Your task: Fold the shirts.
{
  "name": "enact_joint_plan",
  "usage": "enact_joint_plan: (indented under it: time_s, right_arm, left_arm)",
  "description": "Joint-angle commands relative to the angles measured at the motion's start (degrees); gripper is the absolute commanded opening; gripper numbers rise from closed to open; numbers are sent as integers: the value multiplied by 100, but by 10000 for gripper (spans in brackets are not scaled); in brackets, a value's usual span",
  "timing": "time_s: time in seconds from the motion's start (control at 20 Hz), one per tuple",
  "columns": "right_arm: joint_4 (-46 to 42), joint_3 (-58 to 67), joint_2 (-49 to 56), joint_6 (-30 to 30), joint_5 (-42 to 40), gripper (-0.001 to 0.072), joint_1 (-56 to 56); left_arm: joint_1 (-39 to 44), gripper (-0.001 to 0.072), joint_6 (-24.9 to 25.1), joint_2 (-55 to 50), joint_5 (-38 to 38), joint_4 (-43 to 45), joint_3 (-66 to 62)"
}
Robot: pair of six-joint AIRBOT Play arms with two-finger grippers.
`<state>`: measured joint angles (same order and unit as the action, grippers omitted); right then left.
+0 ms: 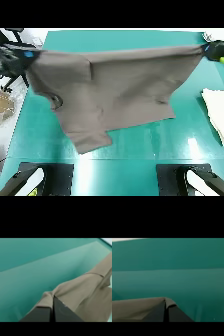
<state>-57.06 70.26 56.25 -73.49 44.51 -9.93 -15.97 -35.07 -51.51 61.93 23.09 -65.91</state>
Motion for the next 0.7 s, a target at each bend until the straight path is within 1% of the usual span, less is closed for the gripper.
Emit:
enact_joint_plan:
  time_s: [0.0,0.15,0.35,0.4,0.5,0.65]
  right_arm:
    - [44,-341,590,13,-555,21,-2]
    - [48,-356,1051,13,-901,21,-2]
    - [48,-343,1628,63,-1692,21,0]
    - [48,-345,1762,103,-1987,21,-2]
    - [48,-345,2000,103,-2492,20,-2]
    - [46,-345,2332,105,-2955,21,24]
  left_arm:
    - [861,22,918,-575,-1279,-111,407]
    - [1394,22,1250,-1143,-2417,-125,407]
    - [1528,22,1311,-1676,-3029,-149,407]
    - [1528,22,1325,-1770,-3303,-149,404]
    - [1528,22,1587,-1930,-3753,-251,391]
    - [1528,22,2295,-2267,-3777,-732,378]
